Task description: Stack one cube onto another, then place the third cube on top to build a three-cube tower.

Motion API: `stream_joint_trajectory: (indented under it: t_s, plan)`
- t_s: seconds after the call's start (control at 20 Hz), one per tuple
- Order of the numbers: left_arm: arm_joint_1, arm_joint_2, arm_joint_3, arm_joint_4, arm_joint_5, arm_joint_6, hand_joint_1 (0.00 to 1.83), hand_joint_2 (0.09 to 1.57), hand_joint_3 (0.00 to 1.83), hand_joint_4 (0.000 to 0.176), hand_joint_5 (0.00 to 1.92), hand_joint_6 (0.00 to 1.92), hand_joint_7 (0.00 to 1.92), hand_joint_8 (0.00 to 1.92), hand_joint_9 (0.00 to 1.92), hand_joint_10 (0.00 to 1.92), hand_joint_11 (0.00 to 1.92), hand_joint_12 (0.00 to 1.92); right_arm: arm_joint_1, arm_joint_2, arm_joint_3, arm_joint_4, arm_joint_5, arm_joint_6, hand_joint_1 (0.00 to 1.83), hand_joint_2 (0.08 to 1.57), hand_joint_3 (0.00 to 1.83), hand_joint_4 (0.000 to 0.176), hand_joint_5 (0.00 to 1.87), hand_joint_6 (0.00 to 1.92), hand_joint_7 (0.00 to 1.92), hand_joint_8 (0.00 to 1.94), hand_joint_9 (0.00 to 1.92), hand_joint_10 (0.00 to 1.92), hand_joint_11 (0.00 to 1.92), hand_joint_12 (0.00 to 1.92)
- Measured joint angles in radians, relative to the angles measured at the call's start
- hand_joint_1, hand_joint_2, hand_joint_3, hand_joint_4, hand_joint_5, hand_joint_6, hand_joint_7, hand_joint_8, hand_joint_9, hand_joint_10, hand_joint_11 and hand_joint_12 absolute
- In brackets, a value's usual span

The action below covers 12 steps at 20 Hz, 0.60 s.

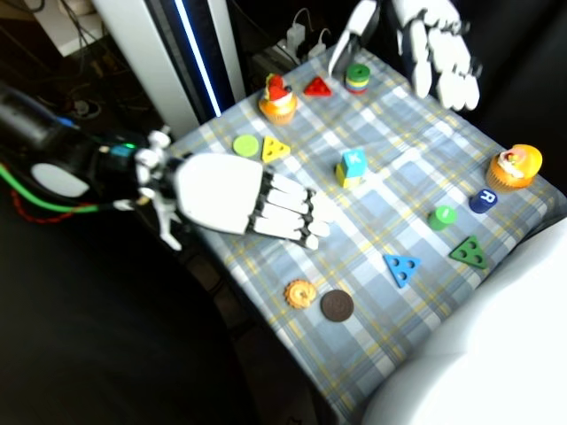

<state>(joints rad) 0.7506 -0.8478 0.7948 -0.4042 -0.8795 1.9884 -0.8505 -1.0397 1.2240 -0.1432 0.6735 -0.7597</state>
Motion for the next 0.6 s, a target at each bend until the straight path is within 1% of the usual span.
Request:
stream_joint_trajectory:
  t_s: [0.1,0.2,0.3,0.45,0.5,0.6]
  plan:
    - [0.006,0.004,-0.011,0.006,-0.038,-0.001,0.64,0.82,0.00,0.176,0.02,0.01,0.06,0.01,0.09,0.02,0.11,0.05,0.000,-0.014,0.014,0.006,-0.026,-0.005,0.80,0.94,0.00,0.000,0.74,0.02,0.32,0.01,0.23,0.01,0.00,0.71]
    - [0.008,0.004,-0.013,0.015,-0.050,-0.001,0.67,0.82,0.00,0.176,0.01,0.00,0.06,0.01,0.08,0.01,0.09,0.05,0.008,-0.030,0.029,0.012,-0.052,-0.005,0.80,0.93,0.00,0.000,0.79,0.01,0.35,0.01,0.28,0.01,0.00,0.79]
    - [0.013,0.004,-0.013,0.003,-0.051,0.000,0.71,0.82,0.00,0.176,0.01,0.00,0.07,0.01,0.08,0.01,0.05,0.03,0.019,-0.041,0.040,0.016,-0.060,-0.007,0.86,0.94,0.00,0.000,0.81,0.01,0.36,0.00,0.27,0.00,0.00,0.68]
    - [0.015,0.006,-0.013,-0.004,-0.055,-0.001,0.71,0.83,0.00,0.176,0.01,0.00,0.08,0.01,0.09,0.01,0.07,0.05,0.037,-0.053,0.049,0.014,-0.066,-0.008,0.89,0.95,0.00,0.000,0.88,0.02,0.41,0.01,0.33,0.01,0.00,0.81]
    - [0.015,0.006,-0.013,-0.003,-0.056,-0.001,0.71,0.83,0.00,0.176,0.01,0.00,0.08,0.01,0.09,0.01,0.07,0.04,0.037,-0.055,0.050,0.013,-0.065,-0.008,0.90,0.96,0.00,0.000,0.89,0.01,0.42,0.00,0.33,0.01,0.00,0.80]
    - [0.015,0.006,-0.017,-0.006,-0.055,-0.001,0.71,0.82,0.00,0.176,0.01,0.00,0.08,0.00,0.09,0.00,0.06,0.04,0.037,-0.058,0.054,0.016,-0.066,-0.007,0.93,0.97,0.00,0.000,0.94,0.02,0.47,0.01,0.38,0.01,0.00,0.94]
